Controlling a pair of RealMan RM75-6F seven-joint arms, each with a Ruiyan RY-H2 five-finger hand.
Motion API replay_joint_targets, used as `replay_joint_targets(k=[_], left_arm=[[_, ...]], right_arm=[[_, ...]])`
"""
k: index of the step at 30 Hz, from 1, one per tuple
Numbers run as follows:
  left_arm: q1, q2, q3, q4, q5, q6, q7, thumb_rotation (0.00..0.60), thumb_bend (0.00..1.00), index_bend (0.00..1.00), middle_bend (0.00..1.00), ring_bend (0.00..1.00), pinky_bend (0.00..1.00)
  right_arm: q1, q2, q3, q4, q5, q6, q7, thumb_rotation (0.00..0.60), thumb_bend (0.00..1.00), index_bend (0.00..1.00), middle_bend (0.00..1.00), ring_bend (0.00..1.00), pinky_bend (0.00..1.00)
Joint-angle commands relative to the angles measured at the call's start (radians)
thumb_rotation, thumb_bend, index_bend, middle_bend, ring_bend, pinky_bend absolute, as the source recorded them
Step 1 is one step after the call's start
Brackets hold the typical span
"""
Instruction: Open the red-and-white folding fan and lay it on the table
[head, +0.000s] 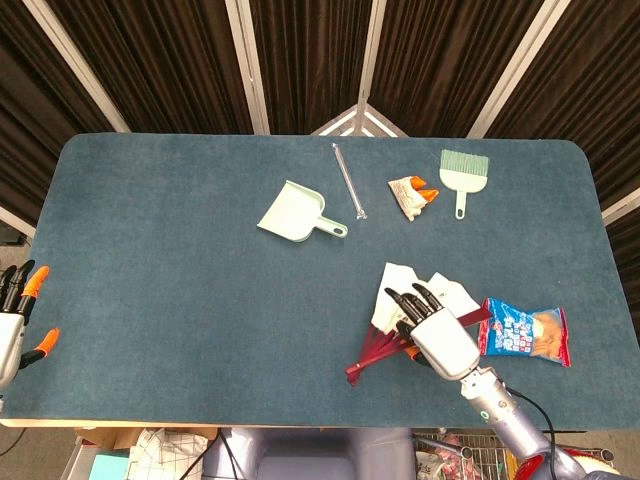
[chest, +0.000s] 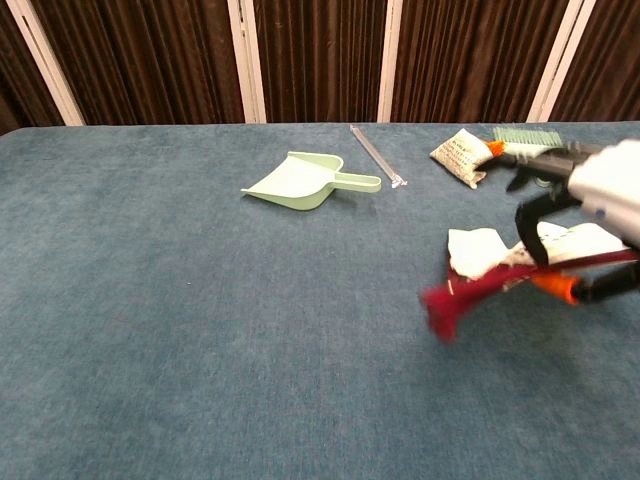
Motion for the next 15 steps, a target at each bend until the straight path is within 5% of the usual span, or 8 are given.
replay_joint_targets(k=[1, 15], left_arm=[[0.000, 0.001, 0.000, 0.000, 0.001, 0.000, -0.001, 0.600, 0.37, 0.00, 0.00, 0.00, 0.13], [0.000, 0.001, -0.002, 0.018, 0.027, 0.025, -0.053, 0.600, 0.37, 0.00, 0.00, 0.00, 0.13]], right_arm=[[0.068, 0.145, 0.067, -0.184, 0.051, -0.089, -0.021, 0.600, 0.41, 0.67, 0.14, 0.24, 0.17], [0.263, 0.403, 0.284, -0.609, 0.460, -0.399, -0.112, 0.600, 0.42, 0.67, 0.14, 0.24, 0.17]])
